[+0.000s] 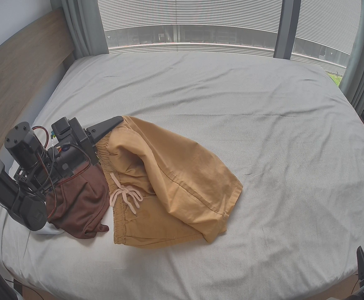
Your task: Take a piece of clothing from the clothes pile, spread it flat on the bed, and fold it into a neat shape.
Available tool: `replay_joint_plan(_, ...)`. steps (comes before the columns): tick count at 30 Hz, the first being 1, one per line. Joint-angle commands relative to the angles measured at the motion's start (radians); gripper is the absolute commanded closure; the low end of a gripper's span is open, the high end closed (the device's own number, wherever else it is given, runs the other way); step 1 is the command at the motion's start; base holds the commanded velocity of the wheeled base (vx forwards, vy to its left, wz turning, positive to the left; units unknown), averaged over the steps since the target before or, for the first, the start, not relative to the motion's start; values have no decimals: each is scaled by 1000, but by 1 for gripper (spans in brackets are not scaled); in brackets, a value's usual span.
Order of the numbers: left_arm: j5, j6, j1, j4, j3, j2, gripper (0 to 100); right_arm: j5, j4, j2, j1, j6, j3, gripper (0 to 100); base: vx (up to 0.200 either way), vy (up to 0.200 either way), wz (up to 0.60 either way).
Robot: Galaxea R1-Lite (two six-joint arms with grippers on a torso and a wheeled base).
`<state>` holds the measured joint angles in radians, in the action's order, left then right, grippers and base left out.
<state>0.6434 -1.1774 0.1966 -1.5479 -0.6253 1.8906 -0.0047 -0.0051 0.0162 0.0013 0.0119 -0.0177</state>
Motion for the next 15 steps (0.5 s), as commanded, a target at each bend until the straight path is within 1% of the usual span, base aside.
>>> replay_joint_plan(1,2,-1,0,0,3,4,100,-1,-4,-16,-1,2,18,0,0,0,0)
replay_joint_plan(5,2,1,0,0,4,2,100,0,-19,-16,-1,2,18,0,0,0,0)
replay_joint_plan(6,2,1,0,0,4,2,100,5,-49,-16,-1,6,-4,0,0,0,0)
replay_joint_plan(7,2,1,-2,0,4,2,100,5,-98,-15,-4,19,-67,0,0,0,0)
replay_joint_plan(9,2,1,-2,0,1,4,100,9,-144,79,-20,25,-231,0,0,0,0)
replay_joint_plan(11,2,1,0,0,3,4,100,17,-142,179,-12,31,-327,0,0,0,0)
replay_joint_plan(12,2,1,0,0,3,4,100,17,-142,179,-12,31,-327,0,0,0,0)
replay_joint_plan(14,1,19,0,0,3,4,100,71,-150,335,43,69,-393,0,0,0,0)
replay_joint_plan(15,1,30,0,0,3,5,100,81,-154,389,62,88,-409,0,0,0,0)
